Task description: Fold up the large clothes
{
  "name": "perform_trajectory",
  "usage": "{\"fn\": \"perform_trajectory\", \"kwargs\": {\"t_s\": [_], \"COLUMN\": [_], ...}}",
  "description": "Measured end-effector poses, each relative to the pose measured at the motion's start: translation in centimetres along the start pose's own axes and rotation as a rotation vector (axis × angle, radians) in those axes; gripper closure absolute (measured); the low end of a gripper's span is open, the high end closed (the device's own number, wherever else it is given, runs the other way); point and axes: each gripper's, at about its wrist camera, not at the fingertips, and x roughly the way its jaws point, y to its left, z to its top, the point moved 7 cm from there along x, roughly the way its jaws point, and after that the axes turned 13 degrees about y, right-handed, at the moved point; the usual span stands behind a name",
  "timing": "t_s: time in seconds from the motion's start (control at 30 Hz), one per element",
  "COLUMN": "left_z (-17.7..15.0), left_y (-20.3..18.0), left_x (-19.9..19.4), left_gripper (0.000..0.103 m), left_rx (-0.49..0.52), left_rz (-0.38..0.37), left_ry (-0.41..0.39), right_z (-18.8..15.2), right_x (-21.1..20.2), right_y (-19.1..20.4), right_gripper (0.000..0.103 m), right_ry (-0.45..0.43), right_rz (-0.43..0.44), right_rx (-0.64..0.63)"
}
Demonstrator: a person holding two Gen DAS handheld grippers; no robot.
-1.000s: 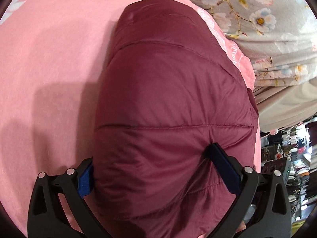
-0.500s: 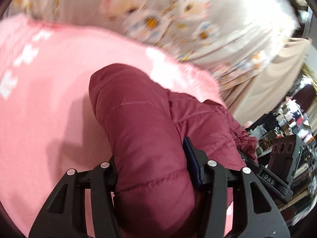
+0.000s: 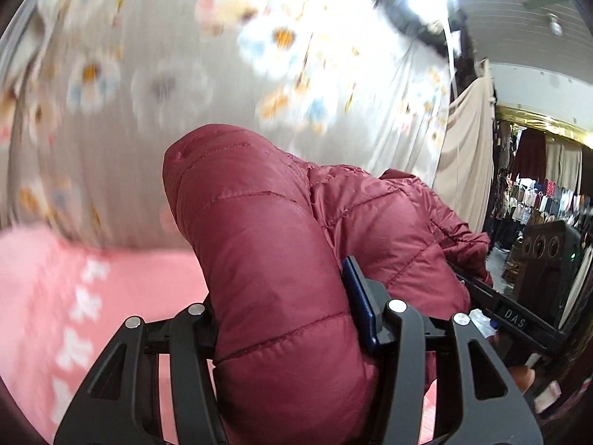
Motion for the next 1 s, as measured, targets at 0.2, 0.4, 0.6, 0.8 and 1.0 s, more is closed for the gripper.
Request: {"fn": "perform_trajectory", "kwargs": {"t_s": [0.2, 0.4, 0.6, 0.8, 1.0], "left_z": [2.6, 2.9, 1.9, -1.2, -5.4], "left_y": [2.6, 6.9, 12.6, 18.1, 23.3], "left_x": [-2.4, -1.5, 4.1, 10.6, 16.4], "left_gripper": [0.053, 0.053, 0.053, 0.053, 0.053], "left_rx": [0.057, 0.057, 0.009, -0.038, -0.100], "left_rz": [0.041, 0.062, 0.078, 0.091, 0.096], "left_ry": [-0.118, -0.145, -0.091, -0.031, 0.039], "right_z": [3.3, 3.7, 1.5, -2.2, -7.1], "right_x": [2.0, 7.6, 15.2, 22.4, 29.1], "right_y": [2.5, 1.9, -0.8, -3.8, -5.9], "right_gripper": [0.081, 0.081, 0.081, 0.081, 0.081], "right_ry": [-0.076, -0.051, 0.045, 0.140, 0.240], "right_rz": [0.021, 0.060, 0.087, 0.080, 0.065], "right_rx": [-0.097, -0.090, -0.009, 0.044, 0.091]}}
